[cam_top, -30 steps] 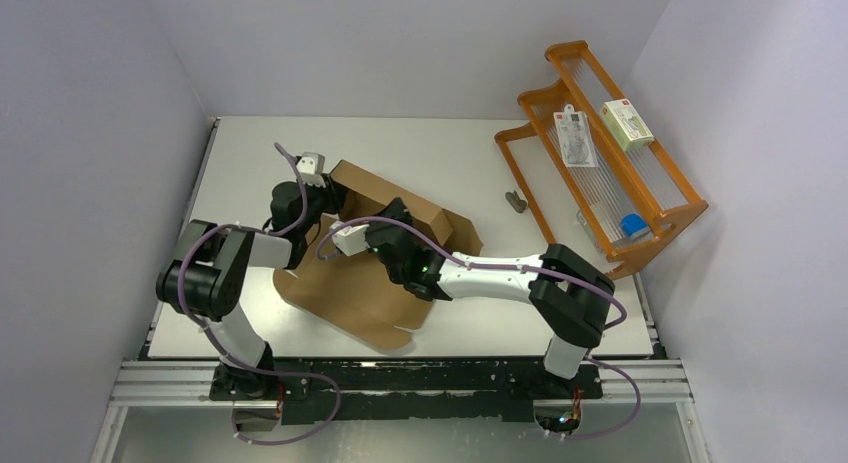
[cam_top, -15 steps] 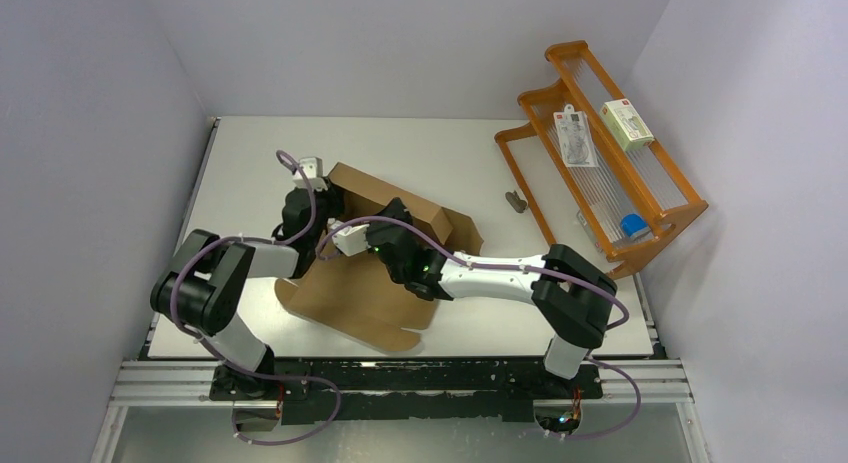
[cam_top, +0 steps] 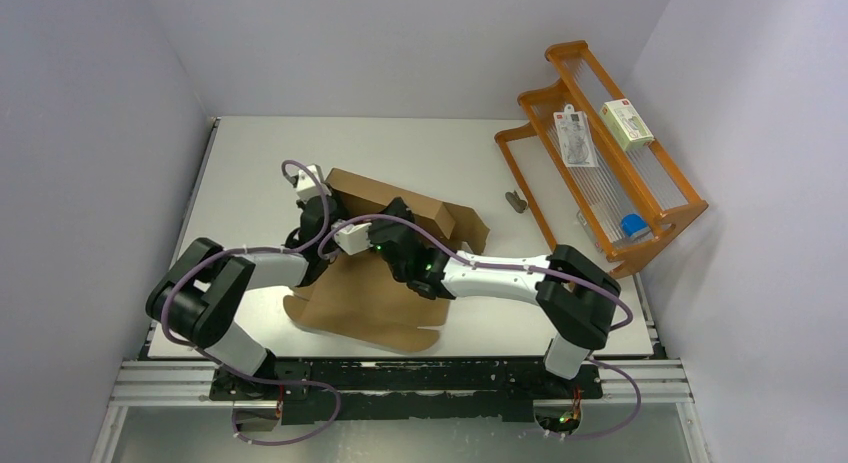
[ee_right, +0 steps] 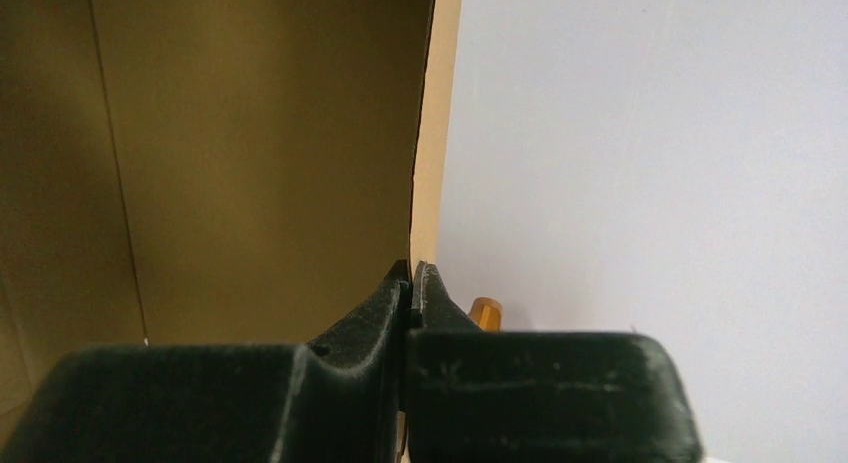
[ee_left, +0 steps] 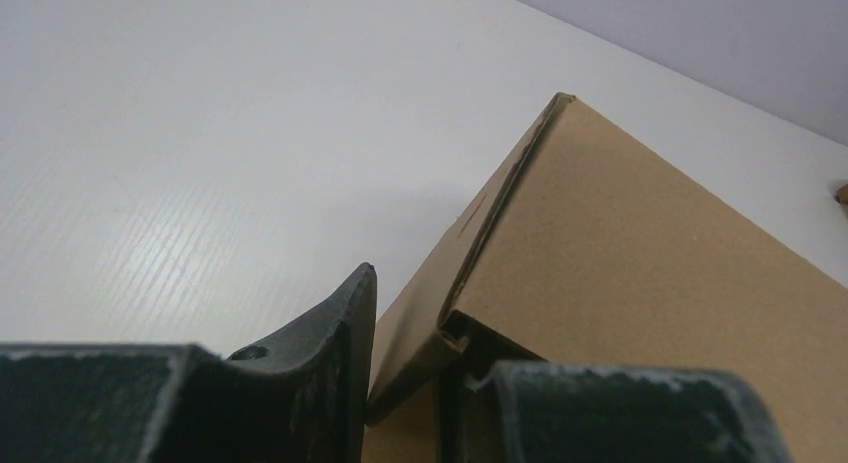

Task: Fold the paper box

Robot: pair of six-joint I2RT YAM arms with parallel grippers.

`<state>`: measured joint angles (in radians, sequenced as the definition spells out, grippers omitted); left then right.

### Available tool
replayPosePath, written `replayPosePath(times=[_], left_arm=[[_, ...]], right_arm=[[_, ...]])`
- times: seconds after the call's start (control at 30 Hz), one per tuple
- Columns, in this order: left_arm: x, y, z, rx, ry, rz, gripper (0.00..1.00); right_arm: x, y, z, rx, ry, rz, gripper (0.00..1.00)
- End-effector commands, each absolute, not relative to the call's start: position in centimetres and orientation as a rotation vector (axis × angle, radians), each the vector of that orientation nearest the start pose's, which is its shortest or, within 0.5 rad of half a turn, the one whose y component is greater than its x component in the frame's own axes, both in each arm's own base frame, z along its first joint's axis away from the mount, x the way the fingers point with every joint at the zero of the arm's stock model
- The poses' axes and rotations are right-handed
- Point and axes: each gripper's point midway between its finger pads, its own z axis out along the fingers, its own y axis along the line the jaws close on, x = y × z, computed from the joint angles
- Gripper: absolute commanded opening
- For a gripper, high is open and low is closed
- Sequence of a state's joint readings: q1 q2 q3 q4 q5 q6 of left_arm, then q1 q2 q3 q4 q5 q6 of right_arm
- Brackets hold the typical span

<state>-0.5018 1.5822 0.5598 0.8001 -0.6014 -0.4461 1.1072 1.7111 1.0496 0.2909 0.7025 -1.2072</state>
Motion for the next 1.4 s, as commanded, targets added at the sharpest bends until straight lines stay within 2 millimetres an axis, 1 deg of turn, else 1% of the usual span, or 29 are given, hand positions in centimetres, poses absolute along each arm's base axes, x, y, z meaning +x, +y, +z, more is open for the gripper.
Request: replayPosePath(times=[0.0,0.07,0.2,0.27,0.33,0.4,0.53,0.6,0.67,0.87,0.97,1.0,1.17,1.27,1.3,1.37], left_arm=[[39.2,-7.5,10.1,-0.617,1.685,0.116,0.25],[39.1,-7.3,9.8,-0.641,1.685,0.121,0.26],[38.5,-6.7,8.4,-0.693,1.710,0.163,0.25],[38.2,-6.5,8.0,-0.714,1.714,0.163,0.27],[38.2,-7.0,8.3,-0.689,1.699,0.101,0.32],[38.1,-7.8,8.7,-0.636,1.682,0.017,0.41],[37.9,-9.3,8.8,-0.515,1.689,-0.087,0.54],[38.0,-9.8,8.7,-0.463,1.695,-0.104,0.58],[38.0,-9.9,8.6,-0.448,1.701,-0.106,0.60],[38.1,-9.7,9.9,-0.372,1.651,-0.217,0.63],[38.1,-9.2,10.8,-0.340,1.607,-0.279,0.65],[38.0,-9.1,10.7,-0.330,1.606,-0.287,0.66],[38.1,-9.9,11.3,-0.234,1.578,-0.353,0.66],[38.2,-9.6,10.9,-0.253,1.578,-0.349,0.65],[38.3,-9.6,11.2,-0.254,1.565,-0.353,0.64],[38.5,-9.5,11.4,-0.262,1.552,-0.356,0.58]], right_arm=[[31.0,34.6,16.1,-1.643,1.184,-0.664,0.00],[30.9,34.7,16.1,-1.642,1.183,-0.656,0.00],[30.9,34.7,16.0,-1.643,1.191,-0.645,0.00],[30.9,34.7,16.0,-1.645,1.191,-0.645,0.00],[30.8,34.8,16.0,-1.646,1.190,-0.639,0.00],[30.8,34.8,16.0,-1.646,1.193,-0.636,0.00],[30.8,34.9,16.1,-1.642,1.193,-0.629,0.00],[30.8,34.9,16.1,-1.643,1.193,-0.625,0.00],[30.7,34.8,16.1,-1.644,1.195,-0.625,0.00],[30.6,34.8,16.1,-1.649,1.200,-0.617,0.00],[30.6,34.8,16.1,-1.648,1.200,-0.614,0.00],[30.6,34.9,16.1,-1.649,1.199,-0.612,0.00],[30.6,34.8,15.8,-1.654,1.200,-0.612,0.00],[30.6,34.8,15.6,-1.657,1.201,-0.610,0.00],[30.5,34.8,15.6,-1.658,1.203,-0.608,0.00],[30.6,34.8,15.6,-1.658,1.204,-0.606,0.00]])
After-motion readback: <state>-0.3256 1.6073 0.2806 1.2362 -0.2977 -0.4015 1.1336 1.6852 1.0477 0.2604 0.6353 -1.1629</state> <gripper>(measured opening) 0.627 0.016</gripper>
